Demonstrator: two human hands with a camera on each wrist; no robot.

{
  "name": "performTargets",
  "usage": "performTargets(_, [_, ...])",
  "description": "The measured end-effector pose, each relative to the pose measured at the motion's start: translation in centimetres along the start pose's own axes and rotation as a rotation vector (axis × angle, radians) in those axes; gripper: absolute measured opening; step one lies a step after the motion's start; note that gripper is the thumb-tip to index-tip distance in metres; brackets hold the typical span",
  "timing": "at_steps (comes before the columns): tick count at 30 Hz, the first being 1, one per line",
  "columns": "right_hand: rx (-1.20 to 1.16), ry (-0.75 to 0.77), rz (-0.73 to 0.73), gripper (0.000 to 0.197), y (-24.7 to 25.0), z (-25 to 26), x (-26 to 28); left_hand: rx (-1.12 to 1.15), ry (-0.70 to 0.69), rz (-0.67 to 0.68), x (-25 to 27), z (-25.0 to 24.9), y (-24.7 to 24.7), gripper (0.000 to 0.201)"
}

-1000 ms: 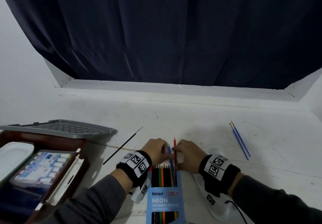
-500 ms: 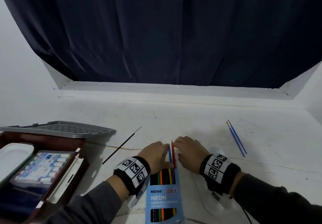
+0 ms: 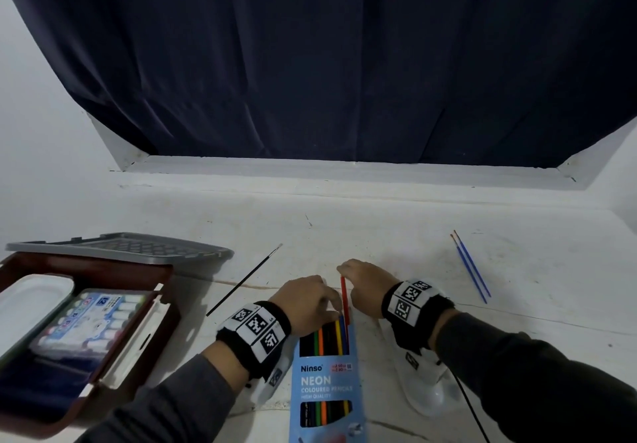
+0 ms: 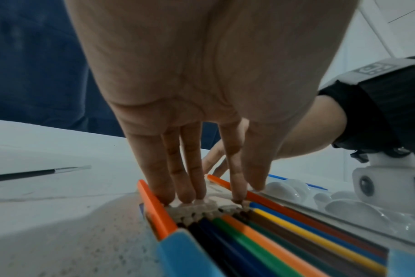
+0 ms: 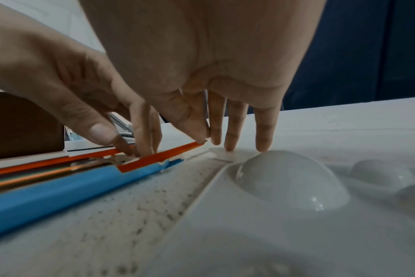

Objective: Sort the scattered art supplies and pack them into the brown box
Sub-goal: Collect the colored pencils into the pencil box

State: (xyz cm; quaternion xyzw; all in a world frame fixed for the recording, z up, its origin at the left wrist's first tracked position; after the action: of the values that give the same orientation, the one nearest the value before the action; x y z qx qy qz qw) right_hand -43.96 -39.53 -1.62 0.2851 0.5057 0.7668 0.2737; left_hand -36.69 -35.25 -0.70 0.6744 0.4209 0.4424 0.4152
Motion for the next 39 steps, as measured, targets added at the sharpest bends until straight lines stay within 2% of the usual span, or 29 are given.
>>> performTargets(2, [0.015, 0.011, 0.002, 0.036, -0.1, 0.1, -0.2, -0.026, -0.005, -0.011, 0.0, 0.1, 0.2, 0.024])
performTargets(6, [0.012, -0.082, 0.010, 0.028, 0.1, -0.1, 0.2, -0.053, 0.030, 0.010, 0.0, 1.0, 0.3, 0.042])
performTargets(9, [0.039, -0.126, 0.085, 0.026, -0.3, 0.8, 1.2, 0.255, 0.106, 0.089, 0.6, 2.9, 0.2, 0.037])
performTargets(11, [0.067, -0.124, 0.110, 0.029, -0.6, 1.7, 2.0, 0.345, 0.107, 0.102, 1.5, 3.2, -0.1, 0.033])
performTargets(14, [0.047, -0.126, 0.117, 0.041, -0.9, 2.7, 3.1, 0.249, 0.057, 0.128, 2.4, 2.8, -1.2, 0.037])
performTargets(17, [0.099, -0.135, 0.191, 0.034, -2.0, 2.9, 4.0, 0.090, 0.011, 0.091, 2.6, 2.4, -1.1, 0.039])
performTargets(20, [0.120, -0.084, 0.244, 0.030, -3.3, 3.6, 5.1, 0.126, 0.012, 0.046, 2.6, 2.3, -0.6, 0.036])
performTargets(23, [0.131, -0.049, 0.224, 0.038, -3.6, 4.1, 6.0, 0.185, -0.016, -0.082, 2.9, 2.6, 0.4, 0.035])
performTargets(25, [0.160, -0.031, 0.219, 0.046, -3.7, 4.1, 6.3, 0.041, 0.001, -0.160, 3.1, 3.3, 0.4, 0.038])
performTargets(26, [0.153, -0.027, 0.217, 0.049, -3.6, 4.1, 6.3, -0.077, 0.020, -0.158, 3.2, 3.5, 0.1, 0.038])
performTargets(28, [0.116, -0.023, 0.209, 0.050, -3.3, 4.2, 6.2, -0.239, 0.046, -0.090, 3.3, 3.9, -1.0, 0.032])
performTargets(31, [0.100, -0.035, 0.158, 0.050, -2.9, 4.1, 5.9, -0.293, 0.071, 0.015, 3.5, 4.4, -2.3, 0.036])
performTargets(39, [0.050, -0.096, 0.064, 0.053, -2.2, 3.6, 5.7, -0.142, -0.061, 0.118, 5.3, 4.0, -4.2, 0.060])
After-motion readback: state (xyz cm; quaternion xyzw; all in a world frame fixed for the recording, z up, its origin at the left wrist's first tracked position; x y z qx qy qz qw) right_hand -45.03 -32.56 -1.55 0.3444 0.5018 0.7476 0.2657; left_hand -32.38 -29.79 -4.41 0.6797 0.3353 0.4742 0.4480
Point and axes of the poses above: each hand's wrist, its own x-axis away from the middle knuckle, its own y-axis out of the back of the hand, z = x × y, the point moved 10 cm from there along -x, towards the middle knuckle, and after that the axes turned 10 degrees about y, right-handed, at the moved point
